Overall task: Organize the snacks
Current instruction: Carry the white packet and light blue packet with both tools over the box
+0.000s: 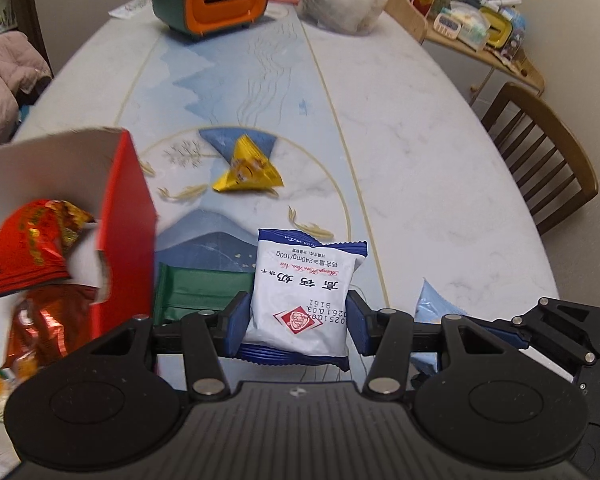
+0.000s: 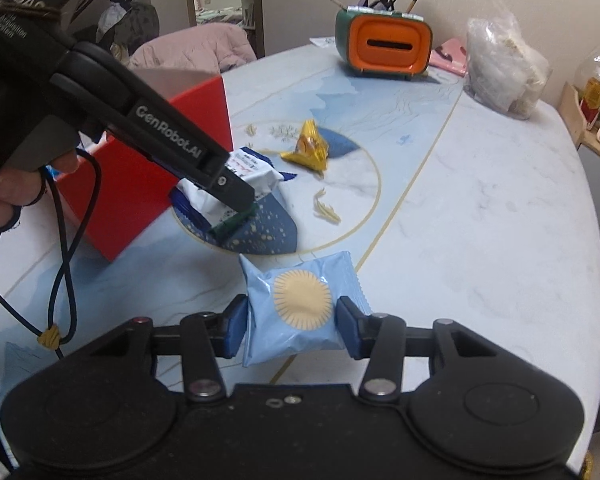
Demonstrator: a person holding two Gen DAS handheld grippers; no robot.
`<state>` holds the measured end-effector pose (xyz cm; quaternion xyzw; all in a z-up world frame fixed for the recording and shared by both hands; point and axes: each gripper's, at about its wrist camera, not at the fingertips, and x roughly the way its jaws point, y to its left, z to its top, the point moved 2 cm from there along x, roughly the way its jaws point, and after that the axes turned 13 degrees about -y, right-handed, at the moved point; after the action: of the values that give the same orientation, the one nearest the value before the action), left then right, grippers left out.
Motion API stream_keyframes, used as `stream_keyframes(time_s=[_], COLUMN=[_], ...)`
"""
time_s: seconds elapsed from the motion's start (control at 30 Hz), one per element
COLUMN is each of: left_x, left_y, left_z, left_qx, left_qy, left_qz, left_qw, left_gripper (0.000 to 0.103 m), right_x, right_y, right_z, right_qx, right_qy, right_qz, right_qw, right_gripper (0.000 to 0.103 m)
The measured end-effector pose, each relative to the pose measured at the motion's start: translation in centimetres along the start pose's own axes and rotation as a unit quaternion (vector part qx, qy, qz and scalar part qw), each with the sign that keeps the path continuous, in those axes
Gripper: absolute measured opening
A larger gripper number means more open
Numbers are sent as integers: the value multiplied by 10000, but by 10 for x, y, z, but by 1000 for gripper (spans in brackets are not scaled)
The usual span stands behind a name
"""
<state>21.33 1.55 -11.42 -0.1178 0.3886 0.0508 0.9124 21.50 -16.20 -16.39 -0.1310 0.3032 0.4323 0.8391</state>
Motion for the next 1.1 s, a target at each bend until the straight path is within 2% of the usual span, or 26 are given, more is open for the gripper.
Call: stream_keyframes(time_s=[0.27,0.5,1.1], left_x=[-50,-88,-149], left_y=[23,57,178], left_z=[7,9,-3], left_qx=[-150,-292,-694], left_qy=[-281,-549,-869], left_qz=[34,249,822], left_qw=[9995,9978,9904], left_gripper=[50,50,50], right_x=[-30,-40,0], right_y=[18,51,162], right_z=[26,55,124], right_qx=[155,44,-545], right_qy=[-320,-577,-770], right_qz=[-6,111,481], right_qw=[9994,9983,9944], right_gripper=[47,47,47])
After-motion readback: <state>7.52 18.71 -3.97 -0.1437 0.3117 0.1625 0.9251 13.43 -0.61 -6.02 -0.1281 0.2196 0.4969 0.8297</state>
